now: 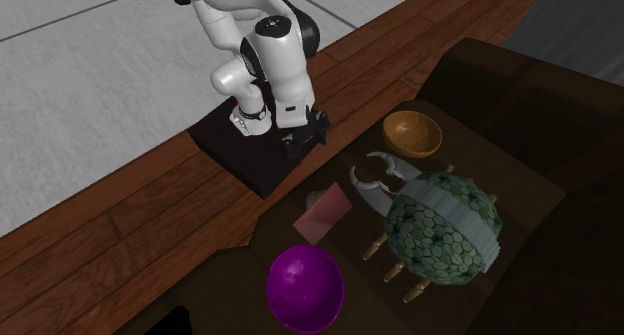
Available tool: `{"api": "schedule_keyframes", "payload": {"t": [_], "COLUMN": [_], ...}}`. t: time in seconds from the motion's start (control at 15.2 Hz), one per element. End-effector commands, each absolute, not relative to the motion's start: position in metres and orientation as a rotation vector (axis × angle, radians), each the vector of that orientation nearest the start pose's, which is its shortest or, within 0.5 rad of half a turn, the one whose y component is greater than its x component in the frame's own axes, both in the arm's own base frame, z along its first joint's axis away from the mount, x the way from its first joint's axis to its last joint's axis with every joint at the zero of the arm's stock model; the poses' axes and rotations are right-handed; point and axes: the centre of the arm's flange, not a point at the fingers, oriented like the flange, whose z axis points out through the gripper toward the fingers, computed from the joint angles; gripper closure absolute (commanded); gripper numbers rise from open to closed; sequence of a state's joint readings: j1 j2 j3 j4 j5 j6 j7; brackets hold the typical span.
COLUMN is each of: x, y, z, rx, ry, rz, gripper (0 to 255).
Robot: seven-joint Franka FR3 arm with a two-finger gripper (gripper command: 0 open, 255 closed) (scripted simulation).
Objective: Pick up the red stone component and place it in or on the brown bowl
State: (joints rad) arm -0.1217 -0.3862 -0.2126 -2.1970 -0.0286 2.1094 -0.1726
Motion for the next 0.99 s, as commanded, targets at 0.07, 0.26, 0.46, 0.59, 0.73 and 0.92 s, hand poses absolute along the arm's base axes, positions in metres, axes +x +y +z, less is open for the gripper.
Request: {"api": "schedule_keyframes", "payload": {"t": [0.07,0.26,0.46,0.59,0.73,0.92], "x": [0.459,0.477,0.491,0.495,0.499,0.506], "y": [-0.198,-0.23,-0.255,-0.255,-0.255,-0.256], "z": [0.558,0.547,0.539,0.529,0.52,0.502], "rx": [-3.08,-3.038,-3.004,-3.004,-3.004,-3.004], "ry": [0.306,0.379,0.434,0.434,0.434,0.434], "rz": [-0.522,-0.574,-0.612,-0.612,-0.612,-0.612], "gripper": [0,0,0,0,0,0]}}
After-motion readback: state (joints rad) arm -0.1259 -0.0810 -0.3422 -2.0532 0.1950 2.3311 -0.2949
